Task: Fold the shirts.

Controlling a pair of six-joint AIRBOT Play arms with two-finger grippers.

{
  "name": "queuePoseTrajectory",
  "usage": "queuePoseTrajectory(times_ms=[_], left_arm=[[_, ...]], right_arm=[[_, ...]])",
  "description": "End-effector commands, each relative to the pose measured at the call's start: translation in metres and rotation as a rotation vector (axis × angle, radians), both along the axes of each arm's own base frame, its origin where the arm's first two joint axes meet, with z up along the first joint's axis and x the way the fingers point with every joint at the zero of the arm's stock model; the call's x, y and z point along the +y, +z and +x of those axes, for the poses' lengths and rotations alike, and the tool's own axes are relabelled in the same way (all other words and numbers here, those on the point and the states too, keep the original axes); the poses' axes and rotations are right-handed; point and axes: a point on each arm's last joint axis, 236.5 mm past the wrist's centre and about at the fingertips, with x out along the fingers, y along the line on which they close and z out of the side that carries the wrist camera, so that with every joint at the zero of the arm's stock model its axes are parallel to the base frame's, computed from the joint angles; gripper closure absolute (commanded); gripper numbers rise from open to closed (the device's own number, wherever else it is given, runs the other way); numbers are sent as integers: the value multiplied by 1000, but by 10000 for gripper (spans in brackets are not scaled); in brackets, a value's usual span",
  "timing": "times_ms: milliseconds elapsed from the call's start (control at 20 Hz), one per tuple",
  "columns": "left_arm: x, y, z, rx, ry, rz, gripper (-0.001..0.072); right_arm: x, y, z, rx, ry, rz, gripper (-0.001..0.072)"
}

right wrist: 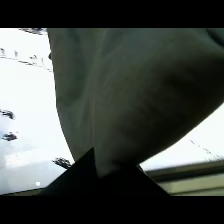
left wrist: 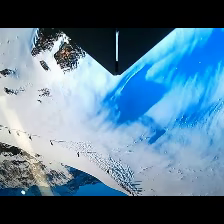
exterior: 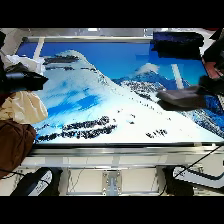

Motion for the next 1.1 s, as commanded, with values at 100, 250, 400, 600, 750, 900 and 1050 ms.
queuePoseTrajectory(times_ms=[100,250,400,600,750,900,1050], left_arm=[[0,0,0,0,1,0,698],[0,-1,0,1,1,0,698],[0,-1,0,2,1,1,698],[0,-2,-1,8,-3,1,698],[0,-2,-1,9,-3,1,698],[0,-2,-1,8,-3,1,697],[0,-2,-1,9,-3,1,698]], right_arm=[[-35,-69,-138,321,-269,47,563],[-12,-85,-201,565,-300,155,32],[-11,-60,-177,435,-383,164,31],[19,6,-97,65,-275,289,31],[31,41,-78,-37,-154,212,31],[48,55,-69,-68,-64,185,32],[68,55,-70,-41,9,194,32]])
